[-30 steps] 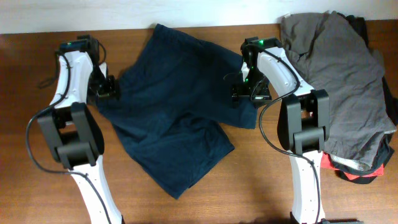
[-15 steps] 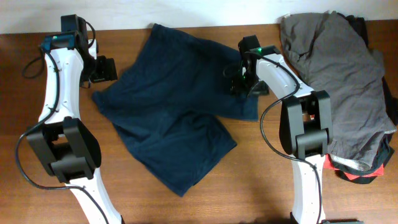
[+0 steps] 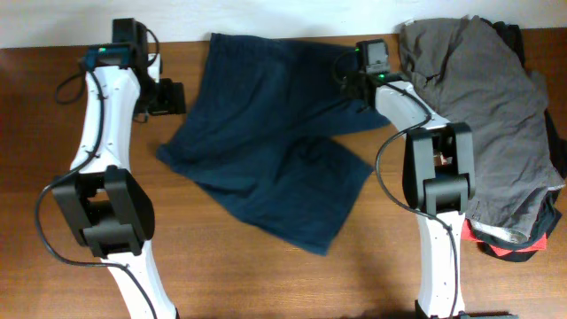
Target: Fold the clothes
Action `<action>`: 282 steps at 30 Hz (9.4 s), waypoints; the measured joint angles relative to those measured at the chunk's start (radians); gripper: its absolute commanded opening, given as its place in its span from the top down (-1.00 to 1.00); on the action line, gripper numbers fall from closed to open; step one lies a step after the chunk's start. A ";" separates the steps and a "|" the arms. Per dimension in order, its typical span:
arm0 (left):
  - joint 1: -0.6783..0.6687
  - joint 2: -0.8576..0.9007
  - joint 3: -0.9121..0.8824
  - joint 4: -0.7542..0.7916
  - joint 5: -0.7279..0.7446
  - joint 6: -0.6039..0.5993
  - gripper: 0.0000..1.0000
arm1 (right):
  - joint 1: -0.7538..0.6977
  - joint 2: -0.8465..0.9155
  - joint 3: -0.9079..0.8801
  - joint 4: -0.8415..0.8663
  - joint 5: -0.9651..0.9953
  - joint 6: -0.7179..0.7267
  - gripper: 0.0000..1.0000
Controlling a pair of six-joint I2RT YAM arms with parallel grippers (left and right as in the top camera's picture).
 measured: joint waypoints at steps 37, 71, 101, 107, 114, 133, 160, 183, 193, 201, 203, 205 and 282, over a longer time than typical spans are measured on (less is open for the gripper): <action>0.006 -0.250 0.084 -0.029 0.264 0.192 -0.98 | -0.050 -0.114 1.230 -1.344 -0.412 -0.058 -0.98; 0.000 0.030 -0.036 -0.072 0.241 0.585 -0.97 | 0.027 -0.800 -0.341 -1.024 -0.312 0.105 -0.98; 0.022 0.179 -0.069 -0.201 0.352 0.665 -0.04 | 0.027 -0.800 -0.650 -0.874 -0.495 0.153 -0.99; 0.021 0.180 -0.107 -0.191 0.330 0.642 0.98 | 0.034 -0.799 -0.651 -0.894 -0.509 0.159 -0.99; 0.021 0.180 -0.111 -0.142 0.293 0.488 0.98 | 0.116 -0.800 -0.653 -0.877 -0.507 0.216 -0.99; 0.021 0.180 -0.111 -0.116 0.272 0.229 0.98 | 0.145 -0.800 -0.921 -0.430 -0.414 0.401 -0.36; 0.021 0.180 -0.111 -0.114 0.272 0.227 0.98 | 0.145 -0.799 -1.010 -0.312 -0.375 0.426 -0.03; 0.048 0.180 -0.111 -0.125 0.240 0.199 0.98 | -0.061 -0.811 -1.010 -0.400 -0.407 0.365 0.92; 0.098 0.180 -0.114 -0.213 0.282 0.180 0.98 | -0.224 -0.819 -1.009 -0.457 -0.579 0.173 0.53; 0.132 0.180 -0.114 -0.275 0.217 0.179 0.98 | -0.249 -0.827 -0.951 -0.666 -0.545 0.071 0.19; 0.128 0.180 -0.114 -0.278 0.211 0.179 0.98 | -0.244 -0.842 -0.941 -0.709 -0.543 0.054 0.19; 0.123 0.180 -0.114 -0.278 0.207 0.179 0.98 | -0.222 -0.855 -0.940 -0.745 -0.538 0.049 0.19; 0.087 -0.314 -0.119 -0.211 0.324 0.175 0.98 | -0.098 -1.055 -0.450 -0.990 -0.425 0.052 0.92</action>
